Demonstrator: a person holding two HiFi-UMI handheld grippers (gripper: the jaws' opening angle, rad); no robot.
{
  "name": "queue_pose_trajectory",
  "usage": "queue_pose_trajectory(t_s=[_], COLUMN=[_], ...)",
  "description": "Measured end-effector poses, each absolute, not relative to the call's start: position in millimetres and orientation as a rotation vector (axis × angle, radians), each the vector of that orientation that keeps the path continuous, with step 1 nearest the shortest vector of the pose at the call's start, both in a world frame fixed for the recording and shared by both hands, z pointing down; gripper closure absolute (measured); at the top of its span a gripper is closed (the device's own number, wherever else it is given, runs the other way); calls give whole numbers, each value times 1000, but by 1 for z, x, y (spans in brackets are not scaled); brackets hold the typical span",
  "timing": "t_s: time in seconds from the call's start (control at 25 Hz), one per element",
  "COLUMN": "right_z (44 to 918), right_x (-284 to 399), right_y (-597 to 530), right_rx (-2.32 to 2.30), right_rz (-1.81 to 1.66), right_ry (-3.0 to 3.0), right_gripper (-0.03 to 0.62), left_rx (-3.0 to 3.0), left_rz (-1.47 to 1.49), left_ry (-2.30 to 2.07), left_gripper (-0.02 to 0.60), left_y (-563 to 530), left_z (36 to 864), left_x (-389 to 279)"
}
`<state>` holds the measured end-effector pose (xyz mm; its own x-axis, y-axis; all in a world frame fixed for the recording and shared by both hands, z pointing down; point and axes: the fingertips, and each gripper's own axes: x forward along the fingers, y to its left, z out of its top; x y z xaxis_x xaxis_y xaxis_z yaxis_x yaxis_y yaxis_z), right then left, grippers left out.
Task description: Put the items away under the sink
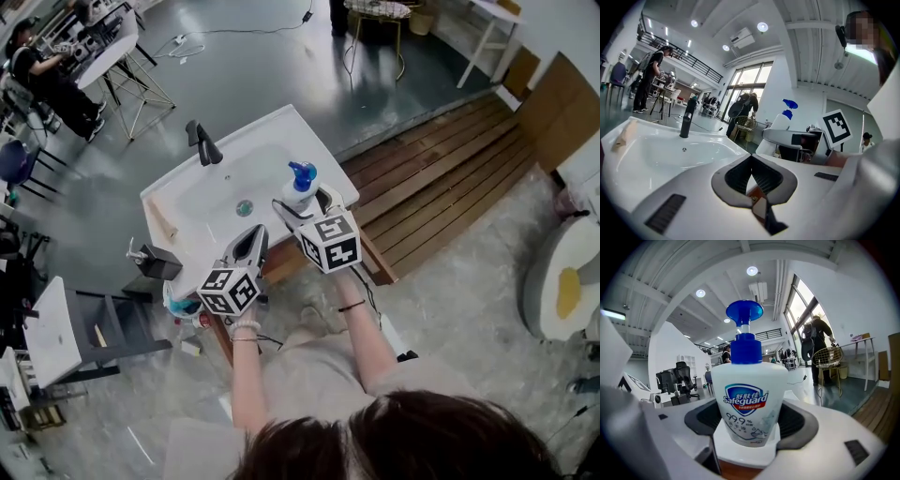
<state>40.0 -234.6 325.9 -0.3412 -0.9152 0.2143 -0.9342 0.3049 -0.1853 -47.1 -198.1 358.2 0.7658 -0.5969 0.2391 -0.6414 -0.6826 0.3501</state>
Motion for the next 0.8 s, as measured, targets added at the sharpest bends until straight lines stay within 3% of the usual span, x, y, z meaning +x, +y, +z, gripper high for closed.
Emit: queue_pose_trajectory(t_s=[0.8], right_z=[323], right_x=[47], right_y=[-122], right_rx=[1642], right_rz=[435], right_ry=[-2531], right_gripper=[238], left_rx=[2503], left_rz=[92], left_ry=[-1043], left_gripper=[578], left_y=[-72], left_z=[356], left_x=[-36])
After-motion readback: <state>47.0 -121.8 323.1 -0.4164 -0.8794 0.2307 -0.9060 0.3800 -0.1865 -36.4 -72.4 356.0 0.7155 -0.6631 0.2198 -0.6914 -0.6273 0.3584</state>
